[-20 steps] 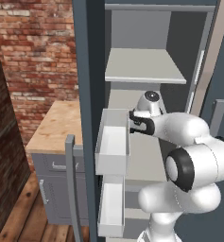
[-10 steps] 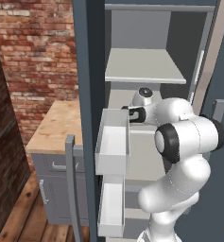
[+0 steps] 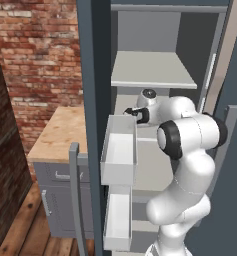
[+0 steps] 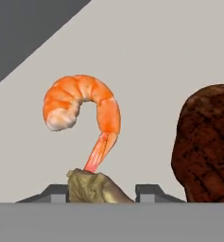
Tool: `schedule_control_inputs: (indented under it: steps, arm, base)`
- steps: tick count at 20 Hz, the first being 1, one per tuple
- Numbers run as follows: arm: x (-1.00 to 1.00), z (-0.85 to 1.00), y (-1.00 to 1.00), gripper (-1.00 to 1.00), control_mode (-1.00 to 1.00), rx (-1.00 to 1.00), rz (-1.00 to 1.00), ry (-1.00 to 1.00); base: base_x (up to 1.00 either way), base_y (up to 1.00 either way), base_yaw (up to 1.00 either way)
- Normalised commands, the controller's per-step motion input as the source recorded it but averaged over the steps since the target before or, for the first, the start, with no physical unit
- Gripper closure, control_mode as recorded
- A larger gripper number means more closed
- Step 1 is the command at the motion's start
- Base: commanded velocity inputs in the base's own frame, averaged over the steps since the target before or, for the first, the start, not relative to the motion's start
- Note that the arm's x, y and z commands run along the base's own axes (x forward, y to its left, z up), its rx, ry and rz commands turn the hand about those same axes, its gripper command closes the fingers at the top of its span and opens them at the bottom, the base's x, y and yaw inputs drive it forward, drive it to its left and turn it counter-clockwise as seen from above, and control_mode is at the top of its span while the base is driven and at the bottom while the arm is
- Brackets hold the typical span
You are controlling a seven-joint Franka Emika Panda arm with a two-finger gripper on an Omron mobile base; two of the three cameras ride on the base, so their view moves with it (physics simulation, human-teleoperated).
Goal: Take the mushroom and shrimp from the highest rack and move them to the second highest rack where the steak and carrot are located, to maximize freezer space. Close the freezer door after rearranging.
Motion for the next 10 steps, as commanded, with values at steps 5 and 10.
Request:
schedule_control_inputs:
  steps: [5, 10]
  arm:
    - [0.0, -0.51, 0.0, -1.0, -1.0, -0.04, 0.0, -0.12]
    - [-0.01, -0.31, 0.0, -1.0, -1.0, 0.0, 0.0, -0.15]
  base:
    - [0.0, 0.0, 0.0]
    - [0.0, 0.0, 0.0]
